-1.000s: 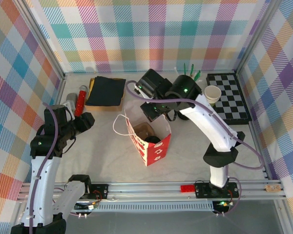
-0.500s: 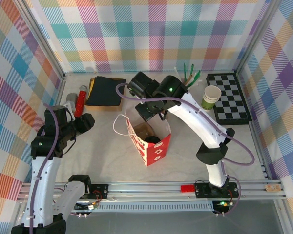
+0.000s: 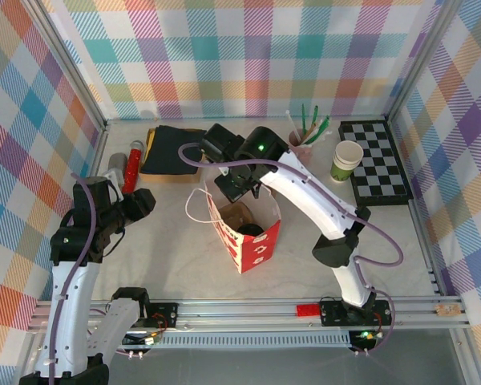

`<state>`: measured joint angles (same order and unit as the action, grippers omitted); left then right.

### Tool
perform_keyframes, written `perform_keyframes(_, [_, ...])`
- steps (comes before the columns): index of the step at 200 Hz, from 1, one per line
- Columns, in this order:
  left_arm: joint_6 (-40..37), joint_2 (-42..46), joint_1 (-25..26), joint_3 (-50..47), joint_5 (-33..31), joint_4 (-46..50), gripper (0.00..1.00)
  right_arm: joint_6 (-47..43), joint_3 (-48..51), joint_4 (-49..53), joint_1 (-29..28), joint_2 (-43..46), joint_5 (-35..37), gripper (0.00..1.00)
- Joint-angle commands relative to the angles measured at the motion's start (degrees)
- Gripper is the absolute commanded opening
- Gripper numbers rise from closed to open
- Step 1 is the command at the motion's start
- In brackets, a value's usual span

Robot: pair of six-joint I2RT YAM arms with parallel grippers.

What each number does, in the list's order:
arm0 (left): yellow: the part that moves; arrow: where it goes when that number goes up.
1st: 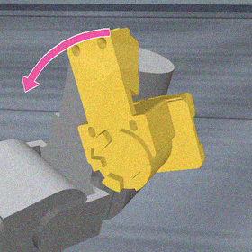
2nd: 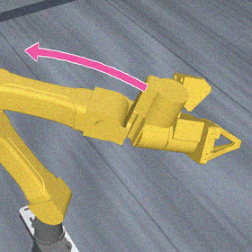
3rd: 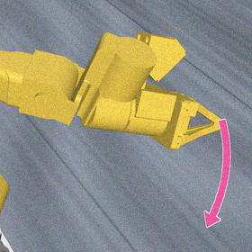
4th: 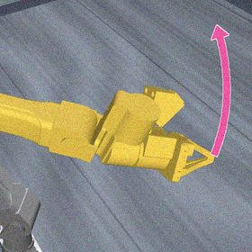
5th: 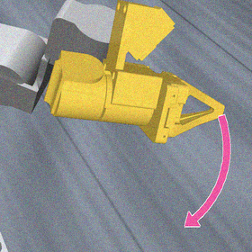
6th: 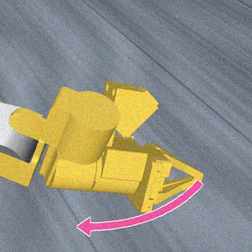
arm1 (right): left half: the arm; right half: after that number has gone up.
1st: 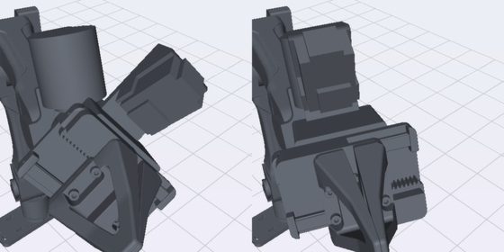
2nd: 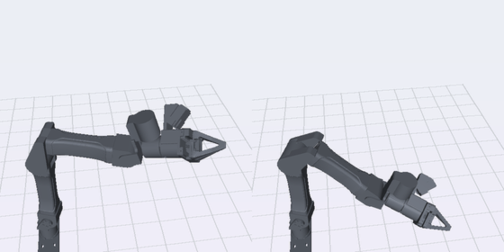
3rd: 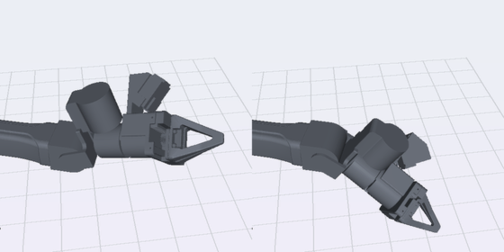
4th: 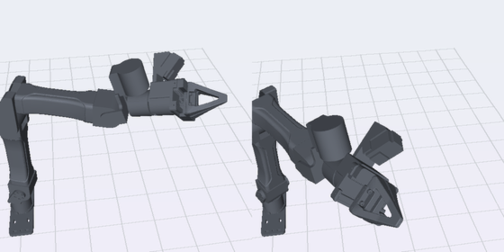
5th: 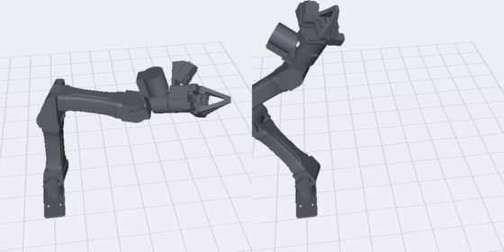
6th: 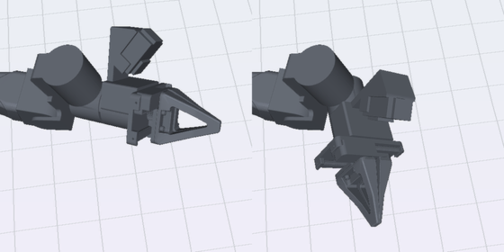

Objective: Pack the takeout coffee

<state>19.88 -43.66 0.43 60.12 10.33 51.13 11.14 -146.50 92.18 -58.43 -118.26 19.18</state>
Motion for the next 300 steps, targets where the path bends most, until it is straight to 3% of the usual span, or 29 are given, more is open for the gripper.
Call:
perform_keyframes(1, [-0.67, 0.76, -0.85, -0.53, 1.01, 1.42, 0.54, -0.48, -1.34, 5.32, 0.44, -1.18, -1.59, 0.0])
perform_keyframes(245, [-0.91, 1.25, -0.86, -0.62, 0.57, 2.04, 0.53, -0.27, -0.64, 3.75, 3.1, -6.65, -6.24, 0.0])
perform_keyframes(300, [-1.01, 1.34, -0.87, -0.79, 0.47, 2.04, 0.53, 0.15, 0.25, 3.38, 3.06, -6.65, -5.64, 0.04])
